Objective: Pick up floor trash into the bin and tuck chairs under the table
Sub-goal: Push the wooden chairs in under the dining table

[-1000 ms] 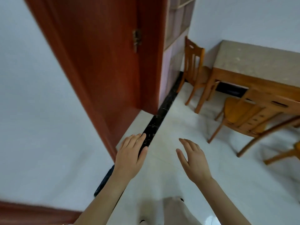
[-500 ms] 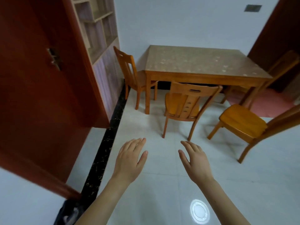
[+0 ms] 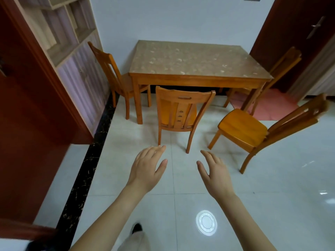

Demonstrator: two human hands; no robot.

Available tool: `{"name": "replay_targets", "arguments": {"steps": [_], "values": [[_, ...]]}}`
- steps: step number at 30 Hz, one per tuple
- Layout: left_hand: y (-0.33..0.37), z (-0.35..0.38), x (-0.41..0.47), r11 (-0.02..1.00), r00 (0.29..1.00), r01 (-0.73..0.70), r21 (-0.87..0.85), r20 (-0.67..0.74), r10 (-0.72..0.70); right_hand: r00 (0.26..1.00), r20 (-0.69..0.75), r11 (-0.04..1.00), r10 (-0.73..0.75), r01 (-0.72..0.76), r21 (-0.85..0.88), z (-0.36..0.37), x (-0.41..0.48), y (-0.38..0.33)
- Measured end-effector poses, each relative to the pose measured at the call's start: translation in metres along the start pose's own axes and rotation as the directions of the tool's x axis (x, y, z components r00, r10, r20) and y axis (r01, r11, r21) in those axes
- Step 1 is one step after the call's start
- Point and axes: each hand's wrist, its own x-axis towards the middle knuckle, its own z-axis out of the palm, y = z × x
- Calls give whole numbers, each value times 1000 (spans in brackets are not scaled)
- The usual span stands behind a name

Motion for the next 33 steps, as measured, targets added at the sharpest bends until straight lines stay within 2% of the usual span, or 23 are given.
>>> {"name": "replay_targets", "arguments": {"steps": [8,17,22,27,30,33], "values": [[-49,37,122,1000,999,-7,23,44,6,1000,-14,1000,26,-26,0,34,121,20],[-112,43,320,995,996,-66,79,68,61,995,-41,996,90,-90,2,55,301,36],[-118,67,414,997,993,-64,39,101,59,1000,-17,1000,10,-10,-20,63,392,60],[-129,116,489,999,988,14,31,154,-19,991,125,997,-43,50,-56,80,488,104],[-136,141,518,996,978,76,45,190,-83,970,239,992,-37,65,-109,94,529,131],[-142,163,542,988,962,131,75,233,-145,932,354,975,-78,145,-167,110,560,160]]}}
